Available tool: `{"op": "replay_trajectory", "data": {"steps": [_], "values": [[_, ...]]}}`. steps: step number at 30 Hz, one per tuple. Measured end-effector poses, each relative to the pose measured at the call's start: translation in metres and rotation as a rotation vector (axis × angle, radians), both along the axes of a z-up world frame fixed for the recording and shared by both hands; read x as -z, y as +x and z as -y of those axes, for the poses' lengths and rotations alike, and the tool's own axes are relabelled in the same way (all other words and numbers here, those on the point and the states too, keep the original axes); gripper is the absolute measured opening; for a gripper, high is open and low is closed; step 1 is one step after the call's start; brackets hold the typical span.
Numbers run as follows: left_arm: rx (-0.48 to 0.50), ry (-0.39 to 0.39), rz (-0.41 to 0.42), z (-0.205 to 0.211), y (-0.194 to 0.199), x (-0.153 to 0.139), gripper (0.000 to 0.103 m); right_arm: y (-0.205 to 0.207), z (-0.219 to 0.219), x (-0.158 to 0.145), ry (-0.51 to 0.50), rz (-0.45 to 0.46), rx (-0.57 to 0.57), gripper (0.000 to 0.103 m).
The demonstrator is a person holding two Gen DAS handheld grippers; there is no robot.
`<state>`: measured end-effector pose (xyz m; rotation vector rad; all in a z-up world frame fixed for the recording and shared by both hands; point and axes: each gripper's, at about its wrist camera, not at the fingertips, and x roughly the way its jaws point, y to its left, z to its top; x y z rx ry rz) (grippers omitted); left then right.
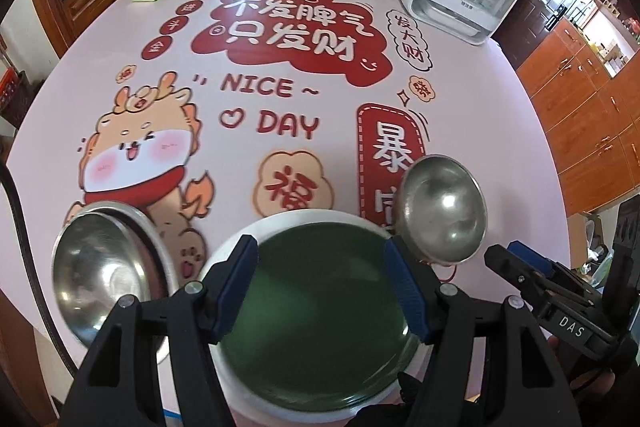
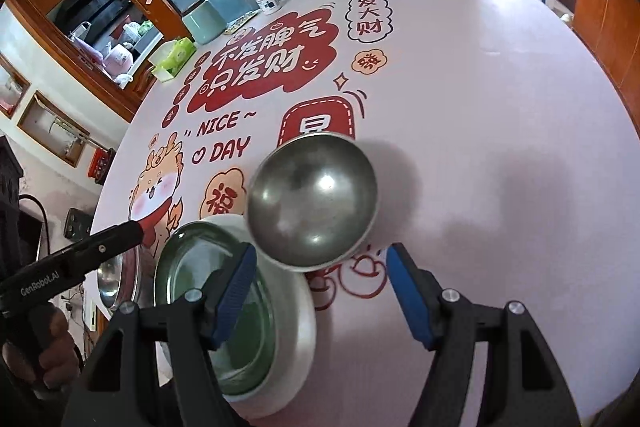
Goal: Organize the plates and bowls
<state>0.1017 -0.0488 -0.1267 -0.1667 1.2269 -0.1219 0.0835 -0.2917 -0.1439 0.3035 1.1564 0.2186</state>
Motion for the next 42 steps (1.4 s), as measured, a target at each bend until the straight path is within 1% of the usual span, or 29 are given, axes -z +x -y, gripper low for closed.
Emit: {"op": "replay_trajectory", "data": {"steps": [4, 6, 11, 17, 22, 25, 28, 30, 33, 35, 37, 39, 40, 42], "values": [[0.002, 0.020, -0.001, 0.020, 0.008, 0.005, 0.068, 0.006, 0.011, 0.007, 0.015, -0.021, -0.015, 0.068], [0.003, 0.024, -0.004, 0.026, 0.012, 0.007, 0.071, 0.010, 0.015, 0.011, 0.023, -0.032, -0.022, 0.068], [0.001, 0.031, -0.010, 0.042, 0.026, 0.015, 0.073, 0.020, 0.024, 0.022, 0.041, -0.060, -0.035, 0.068], [0.018, 0.029, -0.063, 0.058, 0.043, 0.032, 0.074, 0.030, 0.029, 0.034, 0.068, -0.087, -0.057, 0.068], [0.043, 0.052, -0.115, 0.071, 0.051, 0.047, 0.074, 0.037, 0.032, 0.043, 0.109, -0.108, -0.069, 0.068], [0.057, 0.071, -0.140, 0.078, 0.055, 0.056, 0.074, 0.040, 0.032, 0.047, 0.119, -0.121, -0.065, 0.068], [0.064, 0.074, -0.163, 0.081, 0.058, 0.062, 0.074, 0.043, 0.036, 0.052, 0.131, -0.136, -0.061, 0.068], [0.064, 0.065, -0.181, 0.082, 0.061, 0.068, 0.074, 0.044, 0.038, 0.055, 0.139, -0.143, -0.060, 0.066], [0.071, 0.060, -0.206, 0.085, 0.064, 0.075, 0.074, 0.046, 0.039, 0.058, 0.151, -0.154, -0.056, 0.057], [0.081, 0.057, -0.218, 0.088, 0.066, 0.078, 0.072, 0.046, 0.040, 0.060, 0.157, -0.161, -0.049, 0.051], [0.087, 0.059, -0.226, 0.092, 0.067, 0.082, 0.068, 0.047, 0.042, 0.061, 0.175, -0.163, -0.046, 0.048], [0.094, 0.067, -0.241, 0.095, 0.069, 0.086, 0.057, 0.047, 0.041, 0.061, 0.183, -0.161, -0.049, 0.046], [0.096, 0.068, -0.244, 0.096, 0.069, 0.087, 0.054, 0.047, 0.041, 0.061, 0.187, -0.158, -0.053, 0.043], [0.101, 0.071, -0.251, 0.098, 0.071, 0.089, 0.044, 0.047, 0.039, 0.060, 0.195, -0.153, -0.064, 0.033]]}}
